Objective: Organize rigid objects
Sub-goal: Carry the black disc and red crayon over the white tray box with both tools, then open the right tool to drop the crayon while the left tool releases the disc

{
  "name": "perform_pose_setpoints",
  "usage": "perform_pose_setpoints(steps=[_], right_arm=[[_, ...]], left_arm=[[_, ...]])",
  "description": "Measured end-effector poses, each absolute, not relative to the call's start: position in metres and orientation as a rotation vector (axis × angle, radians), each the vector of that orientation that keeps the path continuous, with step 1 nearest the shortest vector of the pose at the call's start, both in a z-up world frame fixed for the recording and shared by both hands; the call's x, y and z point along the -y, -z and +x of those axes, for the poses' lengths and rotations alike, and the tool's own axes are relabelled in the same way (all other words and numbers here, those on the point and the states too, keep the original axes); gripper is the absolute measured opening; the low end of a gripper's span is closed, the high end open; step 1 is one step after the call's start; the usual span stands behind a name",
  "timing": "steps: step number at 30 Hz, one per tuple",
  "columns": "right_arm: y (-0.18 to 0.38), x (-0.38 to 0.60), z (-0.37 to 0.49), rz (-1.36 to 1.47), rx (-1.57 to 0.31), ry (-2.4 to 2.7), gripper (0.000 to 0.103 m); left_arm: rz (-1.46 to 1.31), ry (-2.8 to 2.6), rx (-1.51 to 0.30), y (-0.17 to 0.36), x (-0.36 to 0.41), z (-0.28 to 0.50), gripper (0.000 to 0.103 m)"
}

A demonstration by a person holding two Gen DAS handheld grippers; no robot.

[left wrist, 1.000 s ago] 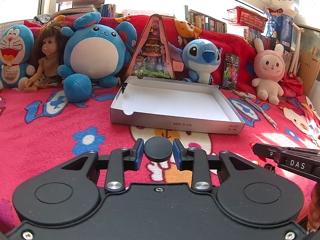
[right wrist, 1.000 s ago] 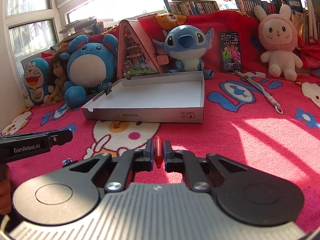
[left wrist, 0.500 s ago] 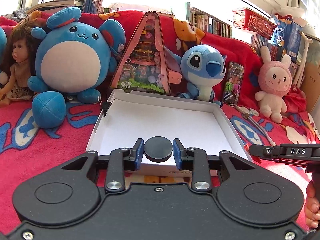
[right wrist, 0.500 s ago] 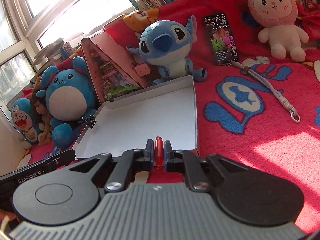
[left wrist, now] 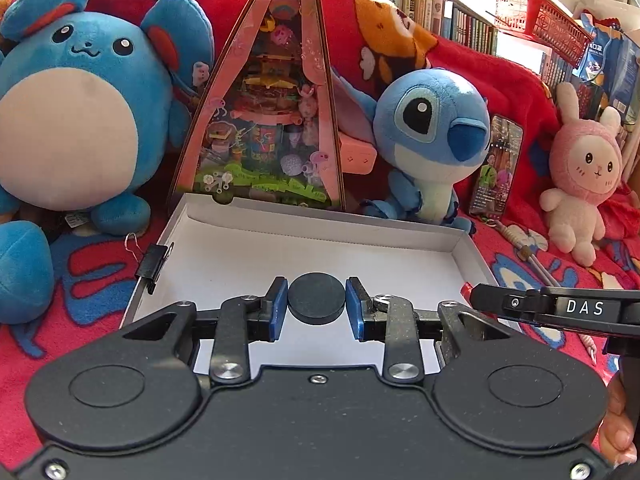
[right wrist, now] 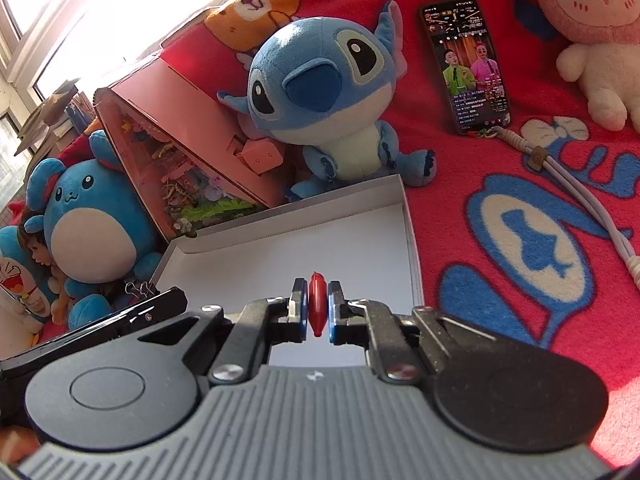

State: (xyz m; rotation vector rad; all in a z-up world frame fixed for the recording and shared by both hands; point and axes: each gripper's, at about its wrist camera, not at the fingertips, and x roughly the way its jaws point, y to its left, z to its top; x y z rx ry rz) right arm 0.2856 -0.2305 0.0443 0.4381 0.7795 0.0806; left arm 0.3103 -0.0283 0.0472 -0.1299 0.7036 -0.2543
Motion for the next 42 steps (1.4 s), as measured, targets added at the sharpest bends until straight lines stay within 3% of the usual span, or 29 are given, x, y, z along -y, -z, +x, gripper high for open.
perform_pose_setpoints(steps=[14,38,40,42], right_arm=[[0.000,0.220,0.305,0.477,-0.713,-0.122,0.013],[0.012,0.231,0.336,0.374,-0.730,-0.116,0.014],[0.011,0.229,0.335,0.363,-0.730,-0.113,0.019],[0.010,0.229,0.333,0.364,-0.725,-0.113,0.025]], left_arm=[[-0.110,0.239,-0.710,-0.016,0.033,0.318,0.030],[-0.066,0.228,-0.712,-0.002,0.051,0.331,0.030],[-0.075,0.224,-0.716,-0.004,0.050,0.330,0.033],[-0.091,0.223,-0.716,-0.008,0.047,0.329,0.043]])
